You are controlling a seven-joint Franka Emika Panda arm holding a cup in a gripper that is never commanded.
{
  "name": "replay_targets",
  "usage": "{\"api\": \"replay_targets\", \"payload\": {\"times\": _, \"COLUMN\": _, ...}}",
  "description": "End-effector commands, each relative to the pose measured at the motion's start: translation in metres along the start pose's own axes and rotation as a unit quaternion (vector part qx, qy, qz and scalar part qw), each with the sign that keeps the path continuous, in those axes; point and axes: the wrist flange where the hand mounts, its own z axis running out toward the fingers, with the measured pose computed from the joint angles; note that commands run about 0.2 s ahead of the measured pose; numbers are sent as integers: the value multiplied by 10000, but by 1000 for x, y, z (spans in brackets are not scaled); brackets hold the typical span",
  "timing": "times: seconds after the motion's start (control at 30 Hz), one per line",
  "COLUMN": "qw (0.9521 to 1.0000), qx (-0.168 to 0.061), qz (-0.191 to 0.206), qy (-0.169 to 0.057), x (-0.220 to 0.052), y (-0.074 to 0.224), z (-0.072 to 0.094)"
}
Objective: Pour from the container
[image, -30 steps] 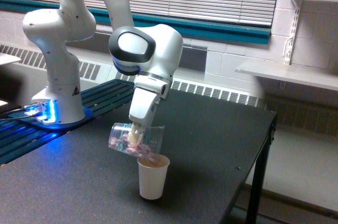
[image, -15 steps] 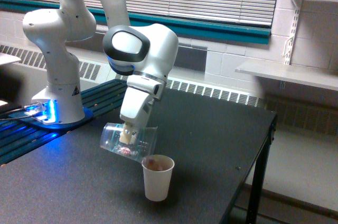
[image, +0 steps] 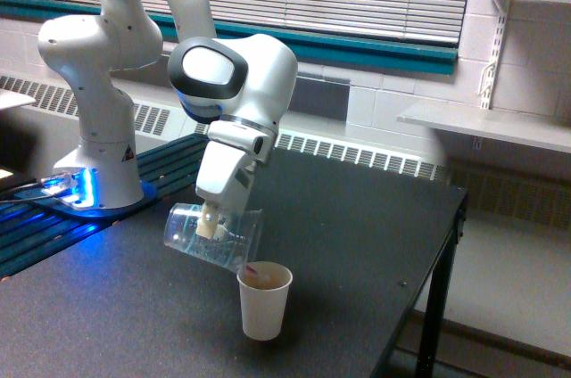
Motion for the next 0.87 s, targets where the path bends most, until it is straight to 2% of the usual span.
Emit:
{"api": "replay_targets", "payload": {"times": 0.03, "qw": 9999, "qx": -4, "qz": -55, "qy": 130, "x": 10, "y": -1, "z": -14}}
{"api": "replay_targets", "payload": {"times": 0.4, "qw": 9998, "qx": 61, "qz": -62, "qy": 175, "x": 13, "y": 1, "z": -22}}
{"api": "replay_targets", "payload": {"times": 0.87, "qw": 9995, "qx": 192, "qz": 148, "qy": 201, "x": 16, "y": 19, "z": -27}}
